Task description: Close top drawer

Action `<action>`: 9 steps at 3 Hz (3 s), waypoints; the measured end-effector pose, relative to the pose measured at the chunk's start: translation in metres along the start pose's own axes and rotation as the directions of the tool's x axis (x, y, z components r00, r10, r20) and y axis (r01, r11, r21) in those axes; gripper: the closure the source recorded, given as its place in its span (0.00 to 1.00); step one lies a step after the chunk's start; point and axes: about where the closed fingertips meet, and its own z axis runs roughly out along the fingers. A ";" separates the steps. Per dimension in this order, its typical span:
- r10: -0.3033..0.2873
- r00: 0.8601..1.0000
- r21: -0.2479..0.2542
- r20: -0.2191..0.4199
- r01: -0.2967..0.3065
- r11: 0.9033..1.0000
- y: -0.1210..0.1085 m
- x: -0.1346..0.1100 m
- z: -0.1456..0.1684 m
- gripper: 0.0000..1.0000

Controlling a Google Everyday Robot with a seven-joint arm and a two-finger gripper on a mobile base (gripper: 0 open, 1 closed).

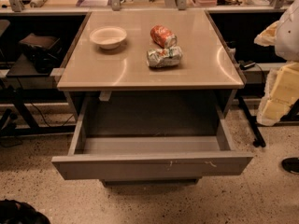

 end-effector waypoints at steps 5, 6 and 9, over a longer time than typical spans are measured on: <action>0.195 0.951 -0.168 0.240 -0.158 0.973 0.126 -0.016 0.201 0.00; 0.209 0.936 -0.209 0.283 -0.152 0.966 0.159 -0.028 0.228 0.00; 0.229 0.920 -0.308 0.317 -0.129 0.943 0.192 -0.039 0.285 0.00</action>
Offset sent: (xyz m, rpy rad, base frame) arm -0.0089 0.0317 -0.1428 0.1765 0.0620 -0.0307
